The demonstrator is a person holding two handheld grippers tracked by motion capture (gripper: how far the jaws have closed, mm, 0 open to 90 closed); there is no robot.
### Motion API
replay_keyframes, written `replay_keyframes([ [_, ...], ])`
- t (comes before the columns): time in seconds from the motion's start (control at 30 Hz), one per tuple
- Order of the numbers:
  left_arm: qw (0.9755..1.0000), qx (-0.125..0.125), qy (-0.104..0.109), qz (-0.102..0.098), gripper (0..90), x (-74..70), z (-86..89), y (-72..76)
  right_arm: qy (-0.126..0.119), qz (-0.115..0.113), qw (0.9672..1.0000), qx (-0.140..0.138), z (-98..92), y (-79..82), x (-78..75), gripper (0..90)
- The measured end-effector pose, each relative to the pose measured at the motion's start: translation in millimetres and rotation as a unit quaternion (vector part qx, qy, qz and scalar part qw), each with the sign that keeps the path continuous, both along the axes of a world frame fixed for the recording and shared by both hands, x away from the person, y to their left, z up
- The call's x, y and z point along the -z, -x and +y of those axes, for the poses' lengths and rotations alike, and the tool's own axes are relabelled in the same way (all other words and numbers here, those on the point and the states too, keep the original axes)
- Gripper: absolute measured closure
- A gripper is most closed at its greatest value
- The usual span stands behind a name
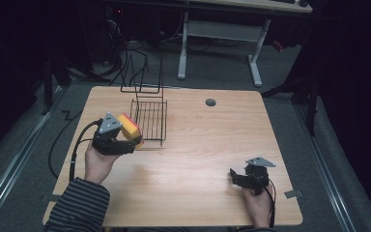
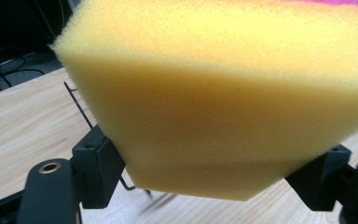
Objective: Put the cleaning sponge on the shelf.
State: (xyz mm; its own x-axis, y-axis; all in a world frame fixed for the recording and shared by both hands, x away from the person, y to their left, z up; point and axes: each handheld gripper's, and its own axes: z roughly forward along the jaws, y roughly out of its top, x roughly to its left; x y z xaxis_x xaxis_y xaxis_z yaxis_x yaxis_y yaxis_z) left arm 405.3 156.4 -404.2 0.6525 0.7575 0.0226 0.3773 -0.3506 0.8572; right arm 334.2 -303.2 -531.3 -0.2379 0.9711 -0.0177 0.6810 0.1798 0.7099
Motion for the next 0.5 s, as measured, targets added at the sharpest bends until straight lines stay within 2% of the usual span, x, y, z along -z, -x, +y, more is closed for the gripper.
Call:
replay_keyframes([
  [0.27,0.9999,-0.002,-0.011,-0.011,23.5,-2.6,-7.6,-11.7,0.0,0.0,1.0,0.0,0.0,0.0,0.0,18.5],
  [0.37,0.9999,-0.003,-0.011,-0.006,23.6,-2.2,-9.8,-18.3,0.0,0.0,1.0,0.0,0.1,0.0,0.0,18.5],
  [0.5,0.9998,-0.004,-0.017,-0.008,23.5,-1.3,-14.9,-25.5,0.0,0.0,1.0,0.0,0.0,0.0,0.0,18.5],
])
